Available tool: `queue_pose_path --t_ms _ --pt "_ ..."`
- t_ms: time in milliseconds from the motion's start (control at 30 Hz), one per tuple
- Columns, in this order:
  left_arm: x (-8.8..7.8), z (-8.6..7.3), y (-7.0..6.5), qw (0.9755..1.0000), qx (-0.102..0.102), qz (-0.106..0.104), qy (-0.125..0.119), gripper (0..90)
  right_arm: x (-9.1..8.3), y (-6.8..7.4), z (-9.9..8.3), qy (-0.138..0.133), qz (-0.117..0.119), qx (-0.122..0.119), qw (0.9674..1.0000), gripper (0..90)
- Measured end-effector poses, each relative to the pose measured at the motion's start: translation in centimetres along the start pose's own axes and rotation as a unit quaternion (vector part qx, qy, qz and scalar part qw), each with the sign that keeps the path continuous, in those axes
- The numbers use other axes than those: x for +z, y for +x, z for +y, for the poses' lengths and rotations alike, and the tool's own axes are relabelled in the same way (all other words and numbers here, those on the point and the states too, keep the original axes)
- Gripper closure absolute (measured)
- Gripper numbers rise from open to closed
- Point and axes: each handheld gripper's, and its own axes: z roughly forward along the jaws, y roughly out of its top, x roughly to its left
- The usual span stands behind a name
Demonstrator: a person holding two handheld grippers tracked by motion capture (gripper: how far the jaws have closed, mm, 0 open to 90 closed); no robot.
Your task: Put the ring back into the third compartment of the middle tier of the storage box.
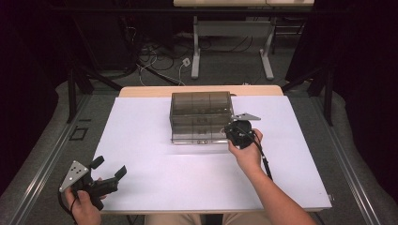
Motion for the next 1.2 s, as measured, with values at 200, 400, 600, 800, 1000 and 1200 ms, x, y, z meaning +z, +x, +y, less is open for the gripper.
queue_pose_path --t_ms 200,400,600,800,1000,1200 --pt "0.0 0.0 0.0 1.0000 0.002 0.001 0.002 0.5 0.6 0.2 -0.2 0.004 -0.001 -0.003 1.0000 87.1" --pt "0.1 0.0 0.0 1.0000 0.003 0.001 -0.002 0.5 0.9 0.4 -0.3 0.007 0.000 -0.002 1.0000 87.1" --pt "0.1 0.0 0.0 1.0000 0.003 0.001 -0.001 0.4 1.0 0.4 -0.4 0.005 0.003 -0.008 1.0000 83.0" --pt "0.1 -0.1 0.0 1.0000 0.002 0.001 -0.001 0.5 0.9 0.1 -0.6 0.000 0.008 -0.013 0.9999 72.6" --pt "0.1 -0.1 -0.1 1.0000 0.003 0.000 -0.001 0.5 0.6 -0.2 -0.9 -0.001 0.008 -0.011 0.9999 66.4" --pt "0.2 -0.1 -0.1 1.0000 0.002 0.000 0.000 0.5 0.2 -0.5 -1.1 -0.004 0.006 -0.025 0.9996 64.3"
